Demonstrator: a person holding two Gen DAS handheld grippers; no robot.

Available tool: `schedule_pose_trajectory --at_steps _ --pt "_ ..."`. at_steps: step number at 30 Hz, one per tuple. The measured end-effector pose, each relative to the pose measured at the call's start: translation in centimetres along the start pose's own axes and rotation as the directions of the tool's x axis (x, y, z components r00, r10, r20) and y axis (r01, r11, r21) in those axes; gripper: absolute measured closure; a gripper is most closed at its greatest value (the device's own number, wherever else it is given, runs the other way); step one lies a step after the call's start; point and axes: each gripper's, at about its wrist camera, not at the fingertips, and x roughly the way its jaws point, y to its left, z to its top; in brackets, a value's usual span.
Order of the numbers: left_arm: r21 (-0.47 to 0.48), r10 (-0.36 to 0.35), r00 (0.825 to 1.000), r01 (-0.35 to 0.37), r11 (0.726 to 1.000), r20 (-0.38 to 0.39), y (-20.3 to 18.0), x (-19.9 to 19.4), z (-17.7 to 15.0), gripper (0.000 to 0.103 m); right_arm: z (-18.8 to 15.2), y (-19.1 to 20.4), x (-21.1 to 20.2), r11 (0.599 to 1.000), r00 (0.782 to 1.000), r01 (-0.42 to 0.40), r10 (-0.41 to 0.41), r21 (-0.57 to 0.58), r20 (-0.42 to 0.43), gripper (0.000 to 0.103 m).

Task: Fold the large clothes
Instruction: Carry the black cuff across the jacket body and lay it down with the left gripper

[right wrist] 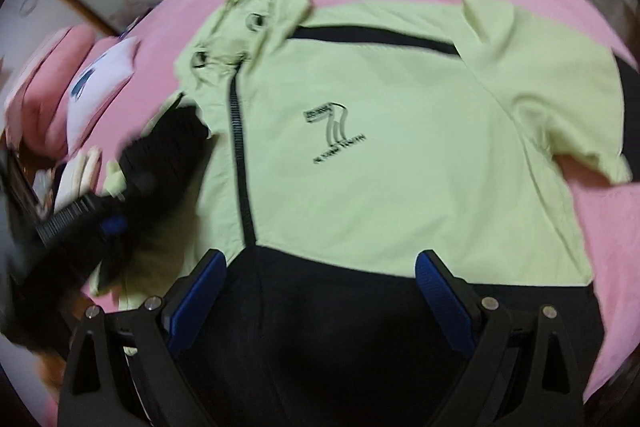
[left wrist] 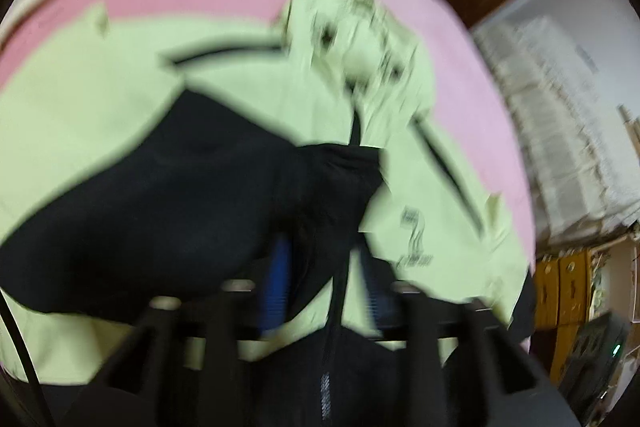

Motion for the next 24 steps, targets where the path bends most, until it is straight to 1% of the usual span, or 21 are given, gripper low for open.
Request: schedule_pose_trajectory --at_steps 1,2,3,4,5,6,7,8,9,10,11,12,14,15,16,17,18,19,20,22,24 --pt "-0.015 0.020 0.999 -0.020 1.000 -0.040 0.2 0.6 -0.7 0.036 0.2 -0.5 0.5 0.999 1.000 -0.021 0.021 0.026 -0.005 0.007" --pt "-0.028 0.020 0.999 -0.022 0.999 -0.047 0.4 0.5 -1.5 0.035 0.3 -0.7 0.9 0.998 0.999 -0.046 0.047 0.048 -0.012 0.007" --pt "-0.038 0.016 0.999 -0.018 0.999 -0.039 1.2 -0.1 -2.7 0.033 0.4 -0.7 1.3 0.995 0.997 -0.072 0.074 0.066 -0.019 0.007" --pt "-0.051 0.019 1.000 -0.020 0.998 -0.019 1.5 -1.1 -3.1 0.027 0.5 -0.7 1.7 0.990 0.993 -0.112 0.114 0.085 -0.027 0.007" --pt "-0.055 0.026 1.000 -0.027 0.998 -0.007 1.9 -2.3 -2.9 0.018 0.6 -0.6 2.0 0.986 0.989 -0.141 0.144 0.091 -0.032 0.008" --pt "-0.060 0.043 0.999 -0.042 0.997 0.008 2.7 -3.4 -2.5 0.016 0.8 -0.2 2.4 0.980 0.982 -0.180 0.184 0.091 -0.041 0.009" --pt "-0.064 0.069 0.997 -0.067 0.996 0.025 3.2 -4.6 -2.9 0.013 0.8 0.3 2.8 0.975 0.976 -0.206 0.211 0.080 -0.052 0.015" --pt "-0.072 0.107 0.994 -0.105 0.992 0.034 3.9 -5.8 -3.4 0.012 0.9 1.0 3.1 0.973 0.972 -0.222 0.227 0.067 -0.066 0.019" --pt "-0.078 0.138 0.990 -0.135 0.988 0.035 4.7 -6.8 -4.3 0.012 0.9 1.8 3.5 0.971 0.968 -0.233 0.236 0.047 -0.084 0.022" --pt "-0.086 0.191 0.981 -0.188 0.978 0.032 5.7 -7.5 -4.8 0.012 0.9 2.8 4.1 0.968 0.962 -0.249 0.251 0.027 -0.105 0.029" --pt "-0.093 0.238 0.971 -0.235 0.968 0.027 6.6 -7.7 -5.3 0.012 0.9 3.9 4.7 0.961 0.953 -0.276 0.275 0.005 -0.127 0.031" --pt "-0.095 0.307 0.952 -0.305 0.948 0.006 8.1 -7.7 -5.9 0.012 1.0 4.6 5.2 0.957 0.948 -0.291 0.287 -0.010 -0.139 0.032" --pt "-0.099 0.389 0.921 -0.390 0.915 -0.030 10.3 -7.3 -6.8 0.012 1.2 6.7 6.6 0.950 0.943 -0.307 0.295 -0.060 -0.156 0.032" --pt "-0.103 0.425 0.904 -0.427 0.898 -0.041 11.4 -7.2 -7.0 0.012 1.2 7.3 7.2 0.950 0.944 -0.302 0.288 -0.075 -0.160 0.035" --pt "-0.116 0.460 0.887 -0.461 0.880 -0.039 12.7 -7.1 -7.1 0.012 1.4 8.0 8.0 0.951 0.946 -0.295 0.278 -0.090 -0.167 0.052" --pt "-0.126 0.473 0.880 -0.473 0.872 -0.031 13.4 -7.2 -7.0 0.012 1.7 8.6 8.5 0.950 0.945 -0.297 0.277 -0.097 -0.173 0.075" --pt "-0.138 0.479 0.878 -0.477 0.868 -0.024 14.0 -7.2 -6.8 0.012 2.0 9.3 9.0 0.947 0.943 -0.300 0.277 -0.112 -0.182 0.080" --pt "-0.161 0.483 0.875 -0.480 0.863 -0.019 14.6 -7.2 -6.4 0.012 2.2 9.8 9.1 0.946 0.945 -0.297 0.272 -0.131 -0.181 0.081" --pt "-0.189 0.485 0.875 -0.478 0.858 -0.014 15.2 -7.4 -6.0 0.012 2.6 10.4 8.6 0.939 0.949 -0.300 0.275 -0.168 -0.157 0.084" --pt "-0.232 0.480 0.877 -0.466 0.854 0.003 15.9 -7.8 -5.5 0.012 3.5 11.2 6.5 0.918 0.949 -0.315 0.304 -0.243 -0.083 0.085" --pt "-0.239 0.487 0.874 -0.471 0.849 0.009 16.3 -7.7 -5.2 0.013 4.8 11.6 4.3 0.905 0.946 -0.314 0.324 -0.287 -0.014 0.085"
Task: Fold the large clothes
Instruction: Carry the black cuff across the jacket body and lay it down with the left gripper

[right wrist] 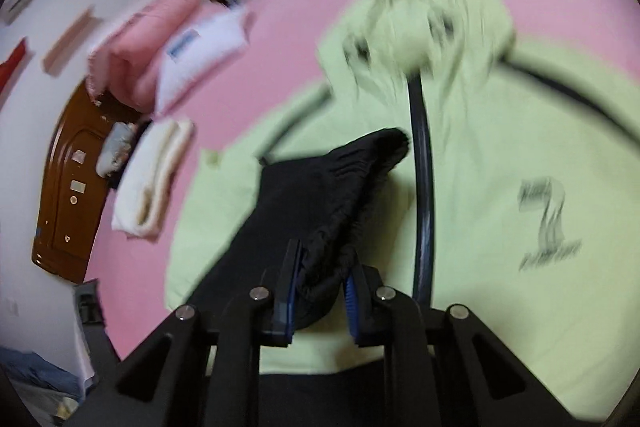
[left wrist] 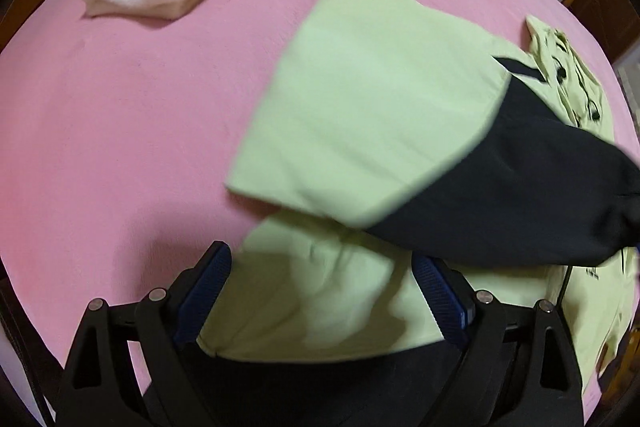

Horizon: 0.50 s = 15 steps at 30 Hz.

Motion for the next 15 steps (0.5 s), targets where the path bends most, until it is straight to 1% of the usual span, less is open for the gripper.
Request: schedule_pose_trajectory --at_steps 2,3,5,6,8,9,11,13,15 --pt "0.014 0.038 0.999 -0.038 0.999 0.007 0.1 0.2 0.4 0.013 1.3 -0.1 -2.0 1.000 0.998 0.004 -0.004 -0.006 0.060 0.085" --pt "0.021 0.067 0.998 -0.067 0.998 0.016 0.2 0.3 0.6 0.013 1.8 -0.3 -3.2 1.000 0.995 0.012 -0.011 -0.006 0.096 0.085" --pt "0.021 0.095 0.995 -0.096 0.995 0.019 0.6 0.6 0.9 0.013 2.2 -1.2 -5.4 0.999 0.986 0.040 -0.039 -0.005 0.162 0.085" --pt "0.015 0.111 0.994 -0.112 0.994 0.018 0.8 0.6 1.1 0.015 2.1 -1.9 -6.3 0.998 0.981 0.067 -0.066 0.002 0.181 0.085" --pt "-0.002 0.136 0.991 -0.136 0.991 0.007 1.5 1.1 1.3 0.017 1.5 -3.5 -7.1 0.991 0.973 0.136 -0.136 0.016 0.184 0.085" --pt "-0.007 0.137 0.991 -0.137 0.991 0.001 1.7 1.3 1.3 0.017 1.0 -4.6 -7.2 0.983 0.967 0.182 -0.184 0.028 0.173 0.085" --pt "-0.033 0.133 0.991 -0.133 0.991 -0.005 2.4 1.8 1.3 0.018 0.0 -6.8 -6.8 0.962 0.956 0.264 -0.271 0.072 0.116 0.085" --pt "-0.044 0.128 0.992 -0.128 0.991 -0.015 2.9 2.1 1.4 0.018 -0.9 -9.1 -6.0 0.939 0.941 0.327 -0.334 0.106 0.058 0.084" --pt "-0.044 0.140 0.990 -0.141 0.989 -0.017 3.3 2.2 1.4 0.018 -1.7 -11.3 -4.8 0.896 0.906 0.423 -0.421 0.137 -0.040 0.082"
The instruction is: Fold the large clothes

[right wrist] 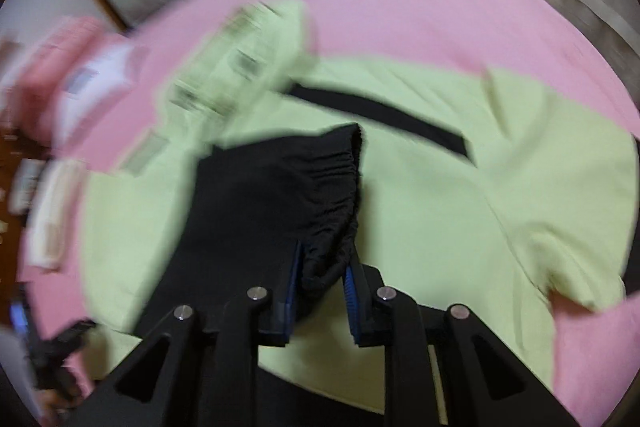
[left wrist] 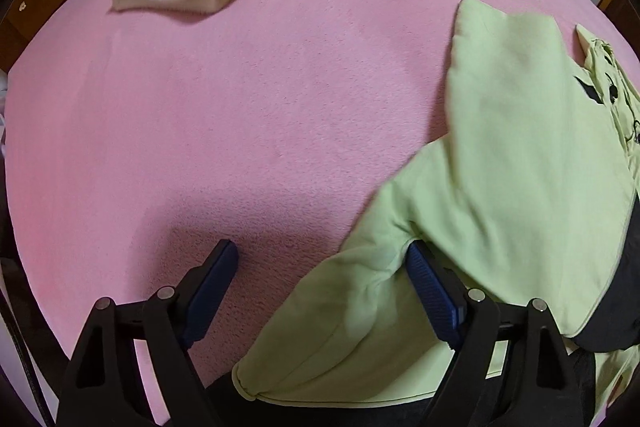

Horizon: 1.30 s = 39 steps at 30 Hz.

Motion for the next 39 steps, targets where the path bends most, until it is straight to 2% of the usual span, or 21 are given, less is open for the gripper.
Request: schedule_pose_trajectory --at_steps 3,6,10,12,15,17,18,19,20,22,23,26,29,31,33,34,35,36,37,38,39 --pt "-0.018 0.045 0.999 -0.045 0.999 0.021 0.7 -0.1 0.0 0.018 -0.9 -1.2 0.6 0.997 0.999 0.054 -0.054 0.050 -0.004 0.082" --pt "-0.070 0.017 1.000 -0.016 0.997 0.004 1.2 0.2 0.0 0.019 -1.3 -0.9 -0.2 0.995 0.996 0.087 -0.088 0.046 0.029 0.076" --pt "-0.049 0.020 0.999 -0.018 0.999 0.041 1.1 -1.0 -0.4 0.025 -1.0 -0.4 -0.7 0.960 0.958 0.277 -0.274 -0.032 0.081 0.068" --pt "-0.033 0.011 0.995 -0.008 0.999 0.094 0.8 -2.8 -1.1 0.031 -0.9 -1.1 -2.3 0.960 0.952 0.281 -0.278 -0.011 0.127 0.068" --pt "0.028 -0.060 0.983 0.057 0.998 0.174 -0.2 -5.9 -2.4 0.032 -1.1 -0.7 -4.4 0.988 0.966 0.155 -0.157 0.027 0.207 0.068" --pt "0.100 -0.189 0.968 0.174 0.980 0.166 -1.5 -7.4 -3.1 0.034 -1.0 0.6 -4.0 1.000 0.983 -0.004 0.003 0.004 0.185 0.068" --pt "0.133 -0.248 0.959 0.230 0.964 0.141 -2.4 -7.6 -3.2 0.039 -1.1 1.5 -3.1 0.991 0.982 -0.135 0.135 -0.014 0.130 0.068" --pt "0.174 -0.315 0.944 0.296 0.939 0.098 -3.8 -7.9 -3.4 0.054 -1.3 2.4 -2.3 0.969 0.966 -0.245 0.246 -0.020 0.078 0.072" --pt "0.200 -0.342 0.937 0.322 0.925 0.071 -5.5 -8.1 -3.9 0.073 -1.6 3.8 -0.9 0.930 0.930 -0.368 0.368 -0.016 0.010 0.086" --pt "0.228 -0.324 0.946 0.309 0.924 0.031 -8.0 -6.3 -2.8 0.091 -2.6 6.5 1.5 0.883 0.879 -0.470 0.468 0.004 -0.089 0.096" --pt "0.233 -0.293 0.956 0.286 0.930 -0.005 -9.3 -4.6 -2.1 0.092 -3.0 7.8 2.3 0.884 0.879 -0.467 0.462 -0.013 -0.118 0.096" --pt "0.238 -0.215 0.968 0.240 0.941 -0.126 -12.6 -0.5 -0.6 0.092 -4.3 12.1 4.7 0.898 0.925 -0.372 0.337 -0.236 -0.174 0.098" --pt "0.267 -0.111 0.985 0.143 0.953 -0.130 -12.3 2.8 0.6 0.096 -4.5 12.5 6.2 0.889 0.930 -0.356 0.308 -0.287 -0.200 0.103" --pt "0.228 -0.105 0.989 0.126 0.965 -0.103 -10.5 3.7 1.3 0.102 -3.9 10.0 6.0 0.927 0.961 -0.269 0.241 -0.261 -0.135 0.103" --pt "0.166 -0.125 0.987 0.140 0.976 -0.097 -8.7 4.4 1.9 0.102 -2.6 5.8 5.6 0.976 0.993 -0.114 0.109 -0.183 -0.038 0.103" --pt "0.148 -0.135 0.986 0.148 0.978 -0.096 -7.9 4.6 2.0 0.102 -1.9 2.9 5.2 0.993 1.000 -0.005 0.007 -0.122 0.015 0.103" --pt "0.148 -0.132 0.987 0.144 0.978 -0.092 -7.6 4.7 2.2 0.102 -1.6 1.1 4.9 0.996 0.998 0.051 -0.048 -0.078 0.036 0.103" --pt "0.162 -0.092 0.994 0.101 0.982 -0.065 -7.6 4.6 2.3 0.102 -1.3 -1.4 4.3 0.998 0.997 0.066 -0.064 -0.025 0.052 0.103" --pt "0.177 -0.042 0.999 0.048 0.983 -0.034 -7.7 4.4 2.2 0.102 -1.2 -2.5 4.0 1.000 0.999 0.004 -0.004 -0.003 0.045 0.103" --pt "0.192 0.023 1.000 -0.023 0.981 0.001 -7.8 4.0 2.3 0.102 -1.1 -2.8 3.8 1.000 1.000 -0.005 0.006 -0.024 0.027 0.103" --pt "0.199 0.075 0.997 -0.078 0.977 0.019 -8.1 4.0 2.3 0.102 -1.2 -2.0 3.5 0.996 0.999 0.038 -0.035 -0.084 0.034 0.103"
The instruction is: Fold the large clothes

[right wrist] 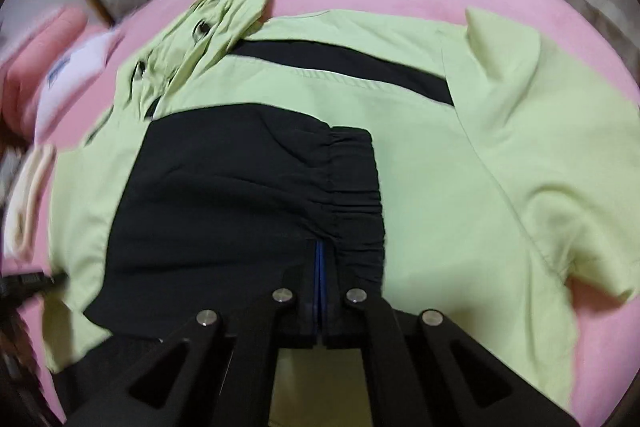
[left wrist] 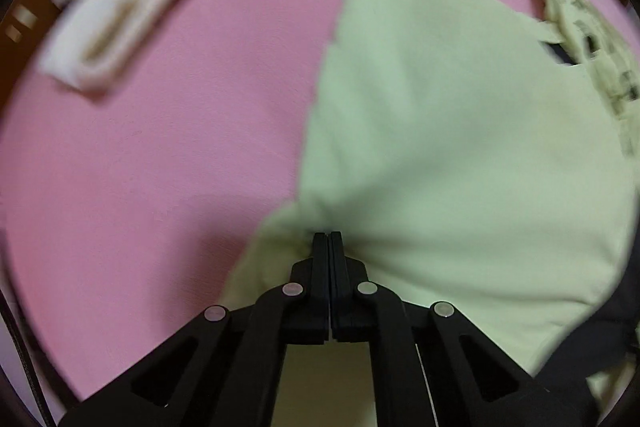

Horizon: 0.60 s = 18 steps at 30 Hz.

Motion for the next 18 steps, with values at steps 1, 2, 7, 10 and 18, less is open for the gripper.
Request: schedule_pose_trajectory --at_steps 1,2,7,10,18 --pt "0.001 0.043 0.999 -0.043 0.999 0.000 -0.3 -0.3 0.0 0.101 0.0 0.9 -0.3 0.996 0.998 0.056 -0.055 -0.068 0.010 0.103" --pt "0.000 0.061 0.998 -0.061 0.998 0.008 -0.5 -0.8 -0.1 0.101 -0.1 2.4 -0.7 0.982 0.991 0.134 -0.130 -0.133 0.043 0.103" --pt "0.138 -0.294 0.956 0.290 0.947 0.006 -3.9 -4.2 -0.7 0.096 0.4 5.3 -2.6 0.965 0.962 -0.261 0.259 0.009 0.082 0.103" --pt "0.142 -0.395 0.915 0.404 0.904 -0.087 -6.4 -2.9 0.1 0.096 -0.1 7.5 1.7 0.747 0.774 -0.595 0.632 0.295 -0.041 0.103" --pt "0.128 -0.287 0.958 0.283 0.951 0.010 -8.2 -0.2 7.5 0.096 3.1 8.7 6.6 0.802 0.815 -0.523 0.570 0.287 -0.107 0.103"
